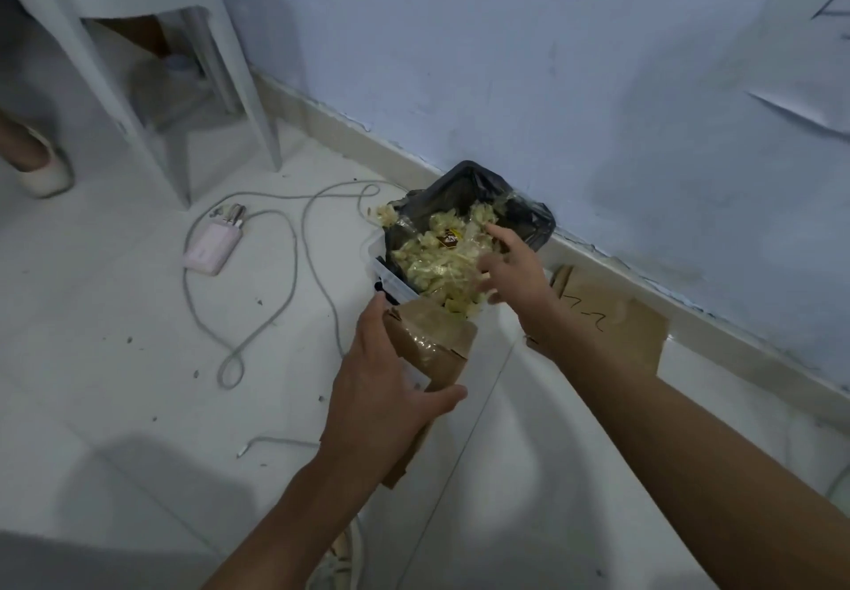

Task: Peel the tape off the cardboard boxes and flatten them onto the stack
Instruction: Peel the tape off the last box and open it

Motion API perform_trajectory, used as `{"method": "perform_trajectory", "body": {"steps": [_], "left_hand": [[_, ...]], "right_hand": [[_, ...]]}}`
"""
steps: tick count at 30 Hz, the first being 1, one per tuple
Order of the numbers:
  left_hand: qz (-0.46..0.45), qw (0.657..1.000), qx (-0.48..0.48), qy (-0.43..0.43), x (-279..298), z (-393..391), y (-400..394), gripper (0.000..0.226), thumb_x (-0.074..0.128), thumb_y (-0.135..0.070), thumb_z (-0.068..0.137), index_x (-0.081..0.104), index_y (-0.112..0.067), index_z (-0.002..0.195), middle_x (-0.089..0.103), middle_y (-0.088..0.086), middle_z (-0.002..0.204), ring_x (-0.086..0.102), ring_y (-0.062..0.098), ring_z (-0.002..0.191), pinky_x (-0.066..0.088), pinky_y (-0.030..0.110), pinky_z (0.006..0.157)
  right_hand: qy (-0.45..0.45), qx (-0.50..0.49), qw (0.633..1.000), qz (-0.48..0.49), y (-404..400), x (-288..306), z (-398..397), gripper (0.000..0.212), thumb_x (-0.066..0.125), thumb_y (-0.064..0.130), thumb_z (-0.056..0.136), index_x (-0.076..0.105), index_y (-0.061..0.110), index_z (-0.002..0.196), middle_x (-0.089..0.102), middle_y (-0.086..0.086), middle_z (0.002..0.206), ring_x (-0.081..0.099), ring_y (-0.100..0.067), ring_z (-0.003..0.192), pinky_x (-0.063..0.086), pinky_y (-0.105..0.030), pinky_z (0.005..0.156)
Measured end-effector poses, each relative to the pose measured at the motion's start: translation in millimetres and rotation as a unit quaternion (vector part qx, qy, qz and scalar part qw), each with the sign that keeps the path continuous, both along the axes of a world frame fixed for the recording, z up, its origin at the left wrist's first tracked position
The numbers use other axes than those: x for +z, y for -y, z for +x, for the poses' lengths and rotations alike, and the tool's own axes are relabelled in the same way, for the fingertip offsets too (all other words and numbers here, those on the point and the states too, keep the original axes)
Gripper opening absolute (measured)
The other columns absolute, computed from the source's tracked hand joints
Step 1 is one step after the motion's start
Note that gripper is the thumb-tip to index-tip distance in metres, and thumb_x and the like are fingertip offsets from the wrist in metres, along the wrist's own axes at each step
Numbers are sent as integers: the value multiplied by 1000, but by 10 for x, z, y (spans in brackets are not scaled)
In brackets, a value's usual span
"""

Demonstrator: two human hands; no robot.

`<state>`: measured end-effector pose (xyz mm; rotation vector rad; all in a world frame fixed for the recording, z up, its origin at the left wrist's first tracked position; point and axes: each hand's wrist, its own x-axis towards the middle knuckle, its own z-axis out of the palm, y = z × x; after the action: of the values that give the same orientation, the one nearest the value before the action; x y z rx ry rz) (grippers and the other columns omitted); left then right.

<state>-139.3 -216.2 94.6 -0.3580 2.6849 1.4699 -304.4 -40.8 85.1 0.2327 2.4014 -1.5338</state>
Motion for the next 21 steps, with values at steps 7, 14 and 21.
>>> {"method": "perform_trajectory", "body": {"steps": [7, 14, 21], "left_hand": [[-95, 978, -156, -105, 223, 88, -325, 118, 86, -69, 53, 33, -28, 150, 42, -8, 139, 42, 10, 123, 47, 33, 100], [-144, 933, -247, -220, 514, 421, -751, 124, 87, -71, 51, 33, -23, 153, 57, -4, 137, 42, 3, 113, 40, 36, 97], [-25, 942, -280, -186, 779, 578, -787, 110, 84, -67, 50, 34, -44, 145, 38, -35, 133, 47, 9, 118, 55, 40, 91]], "right_hand": [[-70, 176, 973, 128, -549, 682, 1471, 58, 57, 79, 82, 60, 45, 128, 66, 22, 118, 66, 0, 107, 61, -33, 82], [-149, 137, 965, 169, -1094, 912, 2213, 61, 66, 65, 89, 39, 59, 144, 56, 24, 132, 61, -3, 112, 61, -32, 81], [-220, 35, 974, 43, -1172, 995, 2516, 30, 55, 62, 98, 62, 42, 119, 59, 18, 121, 62, -16, 95, 54, -25, 71]]}}
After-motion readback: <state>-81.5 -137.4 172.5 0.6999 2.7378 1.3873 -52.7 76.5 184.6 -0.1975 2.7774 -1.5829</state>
